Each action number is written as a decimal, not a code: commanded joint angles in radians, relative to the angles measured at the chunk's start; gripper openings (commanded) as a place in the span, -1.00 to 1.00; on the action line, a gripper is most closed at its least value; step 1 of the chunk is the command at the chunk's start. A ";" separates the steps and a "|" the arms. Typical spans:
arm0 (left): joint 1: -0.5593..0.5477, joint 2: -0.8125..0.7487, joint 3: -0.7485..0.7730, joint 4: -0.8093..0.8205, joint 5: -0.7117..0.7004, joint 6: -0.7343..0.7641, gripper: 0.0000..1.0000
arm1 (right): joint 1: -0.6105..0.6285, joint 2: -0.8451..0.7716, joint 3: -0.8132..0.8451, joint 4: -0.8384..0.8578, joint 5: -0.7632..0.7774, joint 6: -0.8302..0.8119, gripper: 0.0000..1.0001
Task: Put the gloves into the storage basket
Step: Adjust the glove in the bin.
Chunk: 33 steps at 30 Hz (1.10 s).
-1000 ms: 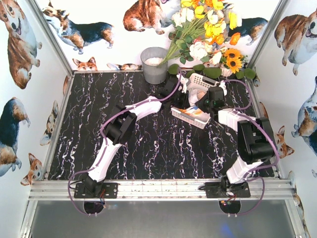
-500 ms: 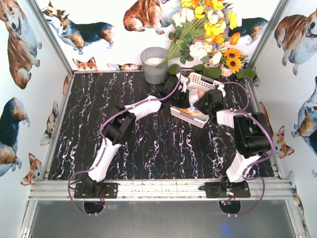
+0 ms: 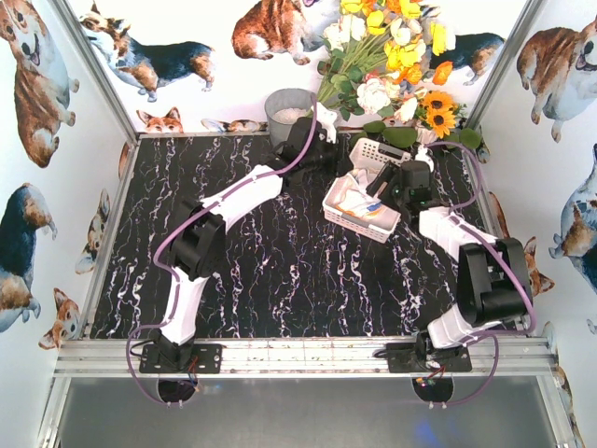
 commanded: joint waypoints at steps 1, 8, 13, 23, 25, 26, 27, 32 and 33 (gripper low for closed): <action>-0.003 0.010 -0.021 0.028 0.048 -0.046 -0.11 | -0.023 -0.063 0.063 -0.061 0.040 -0.064 0.48; -0.023 0.045 -0.049 0.083 0.101 -0.111 -0.33 | -0.090 0.005 0.213 -0.196 -0.110 -0.081 0.43; -0.031 0.095 -0.050 0.145 0.134 -0.162 -0.53 | -0.098 0.126 0.316 -0.251 -0.181 -0.066 0.33; -0.039 0.200 -0.012 0.126 0.153 -0.176 -0.76 | -0.100 0.307 0.395 -0.219 -0.292 0.009 0.19; -0.040 0.212 -0.012 0.116 0.150 -0.167 -0.81 | -0.101 0.326 0.392 -0.184 -0.321 0.026 0.16; -0.039 0.218 -0.011 0.104 0.144 -0.160 -0.84 | -0.101 0.334 0.388 -0.168 -0.334 0.032 0.13; -0.039 0.224 -0.007 0.089 0.135 -0.150 -0.86 | -0.101 0.340 0.387 -0.153 -0.343 0.035 0.11; -0.039 0.244 -0.005 0.029 0.096 -0.110 -0.92 | -0.103 0.359 0.382 -0.101 -0.371 0.031 0.07; -0.038 0.247 -0.006 0.022 0.092 -0.106 -0.92 | -0.104 0.366 0.383 -0.090 -0.380 0.031 0.06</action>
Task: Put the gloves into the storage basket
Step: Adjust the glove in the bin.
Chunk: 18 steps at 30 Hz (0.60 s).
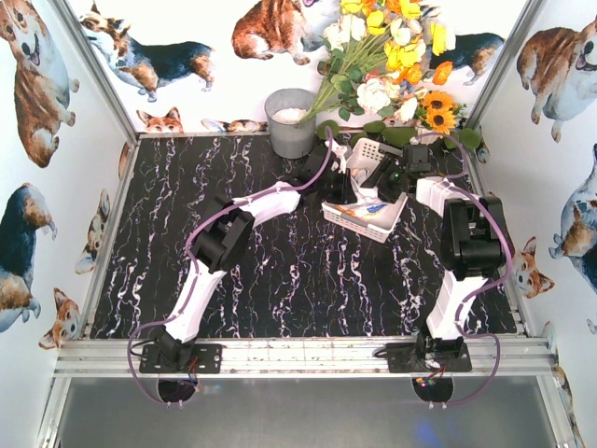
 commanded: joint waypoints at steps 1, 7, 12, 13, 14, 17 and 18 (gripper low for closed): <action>-0.004 0.039 0.024 -0.055 -0.032 0.044 -0.93 | -0.006 0.028 0.046 0.122 -0.068 0.007 0.04; -0.005 0.057 0.051 -0.087 -0.039 0.067 -0.96 | -0.008 0.065 0.049 0.187 -0.123 0.002 -0.16; -0.004 0.066 0.066 -0.106 -0.038 0.079 -0.97 | -0.009 0.089 0.055 0.235 -0.163 -0.031 -0.18; -0.003 0.067 0.065 -0.108 -0.038 0.079 -0.97 | -0.010 0.092 0.056 0.244 -0.171 -0.037 -0.17; -0.004 0.066 0.064 -0.111 -0.037 0.081 -0.97 | -0.009 0.094 0.057 0.255 -0.179 -0.046 -0.16; -0.004 0.068 0.062 -0.115 -0.034 0.085 -0.97 | -0.011 0.109 0.060 0.290 -0.197 -0.058 -0.11; -0.005 0.069 0.062 -0.116 -0.033 0.087 -0.97 | -0.011 0.118 0.063 0.303 -0.205 -0.059 -0.10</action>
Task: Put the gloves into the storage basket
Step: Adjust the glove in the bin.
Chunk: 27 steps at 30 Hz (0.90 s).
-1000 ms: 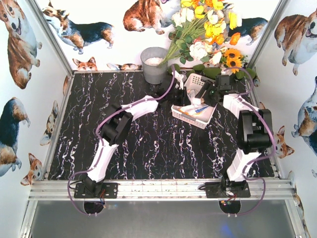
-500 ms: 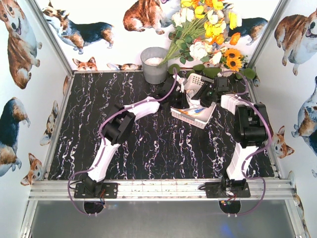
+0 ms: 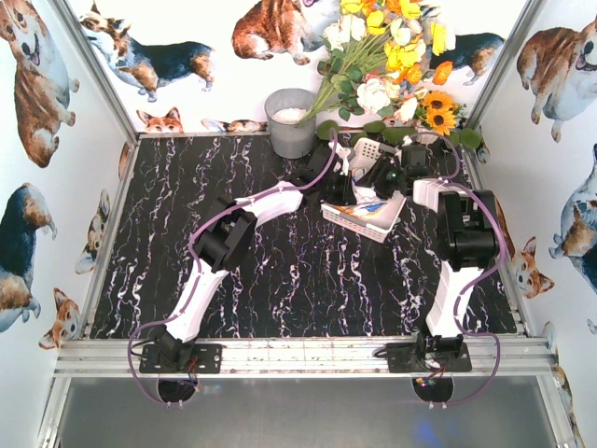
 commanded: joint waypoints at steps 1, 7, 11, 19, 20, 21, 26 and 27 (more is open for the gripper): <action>-0.001 0.036 0.013 -0.060 -0.011 0.035 -0.97 | -0.005 0.035 0.061 0.137 -0.061 -0.033 -0.09; 0.000 0.035 0.009 -0.074 -0.009 0.043 -0.98 | -0.008 0.091 0.097 0.179 -0.073 -0.013 -0.20; -0.001 0.033 0.005 -0.076 -0.011 0.043 -0.98 | -0.012 0.092 0.077 0.263 -0.051 0.018 -0.45; -0.001 0.039 -0.007 -0.090 -0.012 0.051 -1.00 | -0.023 0.034 -0.029 0.449 0.026 0.067 -0.68; 0.000 0.041 -0.007 -0.093 -0.012 0.051 -1.00 | -0.024 0.026 -0.041 0.458 0.040 0.067 -0.68; 0.000 0.043 -0.007 -0.093 -0.013 0.053 -1.00 | -0.024 0.019 -0.051 0.456 0.057 0.068 -0.67; 0.000 0.050 0.002 -0.105 -0.021 0.055 -1.00 | -0.024 -0.007 -0.103 0.430 0.140 0.062 -0.60; 0.000 0.050 0.002 -0.106 -0.021 0.056 -1.00 | -0.023 -0.014 -0.116 0.436 0.157 0.058 -0.59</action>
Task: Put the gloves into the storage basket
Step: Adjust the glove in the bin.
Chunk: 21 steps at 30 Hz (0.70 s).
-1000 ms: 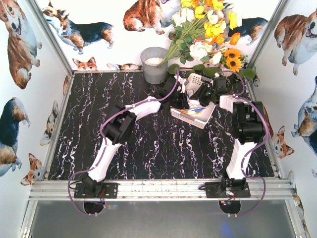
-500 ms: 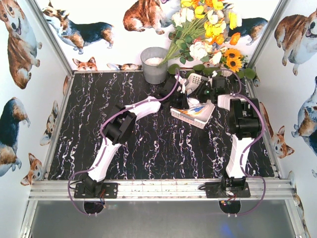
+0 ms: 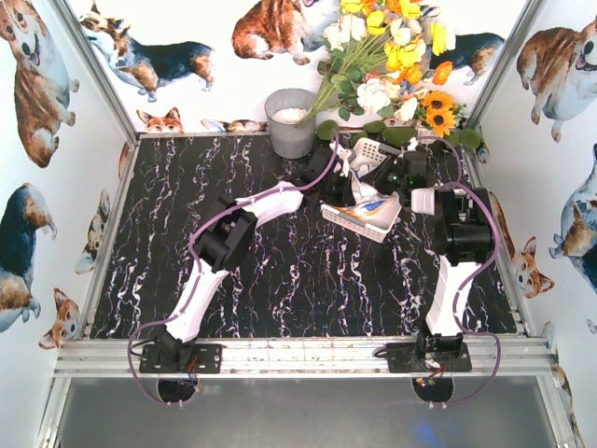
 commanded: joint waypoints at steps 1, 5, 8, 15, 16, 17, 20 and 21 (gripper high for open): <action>0.002 0.048 0.001 -0.089 -0.017 0.026 -1.00 | -0.007 -0.088 -0.046 0.083 0.117 -0.013 -0.59; 0.001 0.049 -0.001 -0.098 -0.016 0.031 -1.00 | -0.007 -0.119 -0.068 0.075 0.182 -0.045 -0.55; 0.001 0.046 -0.006 -0.099 -0.017 0.034 -1.00 | -0.007 -0.127 -0.049 0.044 0.194 -0.075 -0.36; 0.001 0.037 -0.011 -0.097 -0.023 0.034 -1.00 | -0.007 -0.191 -0.030 -0.020 0.239 -0.149 0.01; 0.002 0.036 -0.011 -0.096 -0.022 0.033 -1.00 | -0.006 -0.207 -0.035 -0.028 0.250 -0.162 0.03; 0.001 0.035 -0.011 -0.094 -0.022 0.033 -1.00 | -0.007 -0.225 -0.042 -0.036 0.261 -0.173 0.05; 0.002 0.034 -0.011 -0.092 -0.023 0.031 -1.00 | -0.007 -0.279 -0.063 -0.058 0.268 -0.199 0.08; 0.001 0.033 -0.010 -0.091 -0.023 0.031 -1.00 | -0.005 -0.296 -0.069 -0.066 0.265 -0.206 0.09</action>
